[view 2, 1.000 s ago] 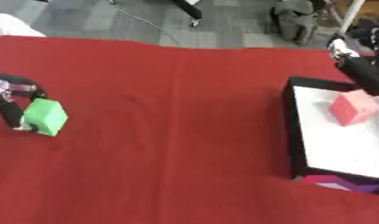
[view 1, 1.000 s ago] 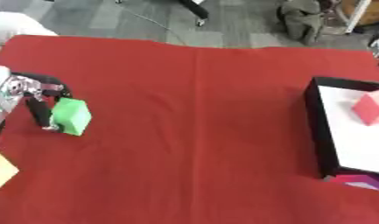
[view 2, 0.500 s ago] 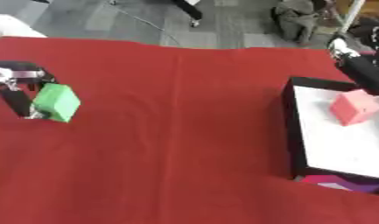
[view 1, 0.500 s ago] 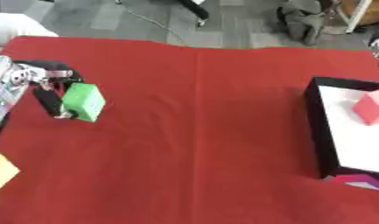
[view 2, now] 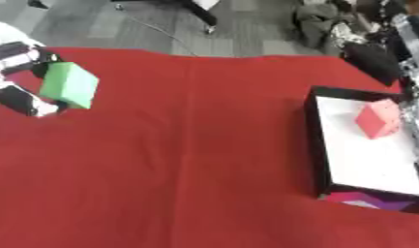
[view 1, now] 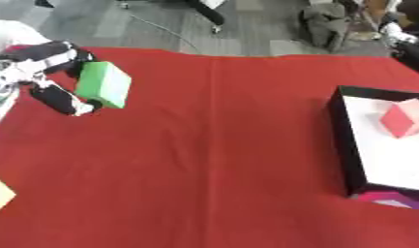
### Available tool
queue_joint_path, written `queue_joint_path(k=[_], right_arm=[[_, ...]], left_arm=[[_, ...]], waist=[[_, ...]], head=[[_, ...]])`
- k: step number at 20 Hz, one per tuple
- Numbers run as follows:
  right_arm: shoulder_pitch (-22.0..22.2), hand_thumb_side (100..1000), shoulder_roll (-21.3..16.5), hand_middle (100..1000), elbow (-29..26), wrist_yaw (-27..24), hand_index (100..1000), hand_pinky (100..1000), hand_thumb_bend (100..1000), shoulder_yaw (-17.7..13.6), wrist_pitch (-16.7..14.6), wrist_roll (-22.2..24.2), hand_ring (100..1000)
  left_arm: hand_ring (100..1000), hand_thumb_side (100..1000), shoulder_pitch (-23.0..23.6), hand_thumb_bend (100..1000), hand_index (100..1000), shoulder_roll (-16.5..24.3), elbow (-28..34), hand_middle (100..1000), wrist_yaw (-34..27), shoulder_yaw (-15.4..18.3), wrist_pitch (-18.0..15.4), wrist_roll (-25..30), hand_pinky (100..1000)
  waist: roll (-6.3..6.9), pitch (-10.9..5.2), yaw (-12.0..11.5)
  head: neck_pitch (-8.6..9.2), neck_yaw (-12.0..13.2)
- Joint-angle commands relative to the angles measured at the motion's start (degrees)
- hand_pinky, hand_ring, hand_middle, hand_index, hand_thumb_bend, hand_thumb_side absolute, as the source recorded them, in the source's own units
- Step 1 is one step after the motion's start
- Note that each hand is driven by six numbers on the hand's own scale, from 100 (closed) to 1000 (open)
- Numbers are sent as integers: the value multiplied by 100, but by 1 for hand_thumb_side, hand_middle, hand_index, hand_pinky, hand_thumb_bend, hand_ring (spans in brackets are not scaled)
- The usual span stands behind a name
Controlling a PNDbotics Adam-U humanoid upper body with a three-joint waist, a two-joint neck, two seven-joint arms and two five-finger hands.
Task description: Pick up the objects with one hand, pass them to the other hand, and then place them into the box on the other side of the table.
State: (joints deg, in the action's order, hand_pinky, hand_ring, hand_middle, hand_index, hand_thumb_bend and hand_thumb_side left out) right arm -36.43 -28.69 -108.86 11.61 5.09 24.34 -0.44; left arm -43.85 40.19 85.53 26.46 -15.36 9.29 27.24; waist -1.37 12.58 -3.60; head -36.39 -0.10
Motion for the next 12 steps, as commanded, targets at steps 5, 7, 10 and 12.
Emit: queue_joint_path(k=[5,7,10,12], right_arm=[[-724,448,100,922,-380,749,984,907,100,602,-28,1419,1000],[-859,446,173,923,-421,980,983,908,100,716,-11,1822,1000],[-1056,418,348,928,-450,1346,978,914,100,904,-18,2439,1000],[-1168,389,469,932,-455,1601,977,918,100,1047,-60,2849,1000]], left_arm=[[559,236,225,100,598,-525,584,494,-142,9,351,-1096,679],[557,240,316,100,600,-637,683,494,-34,-41,356,-1248,677],[550,258,445,100,600,-798,795,492,50,-116,379,-1440,669],[546,265,518,100,599,-886,867,491,82,-151,399,-1589,665]], waist=[[-6,-149,-1],[-10,-148,0],[-10,-146,-1],[-11,-146,0]], head=[[63,-176],[50,-189],[26,-206],[15,-228]])
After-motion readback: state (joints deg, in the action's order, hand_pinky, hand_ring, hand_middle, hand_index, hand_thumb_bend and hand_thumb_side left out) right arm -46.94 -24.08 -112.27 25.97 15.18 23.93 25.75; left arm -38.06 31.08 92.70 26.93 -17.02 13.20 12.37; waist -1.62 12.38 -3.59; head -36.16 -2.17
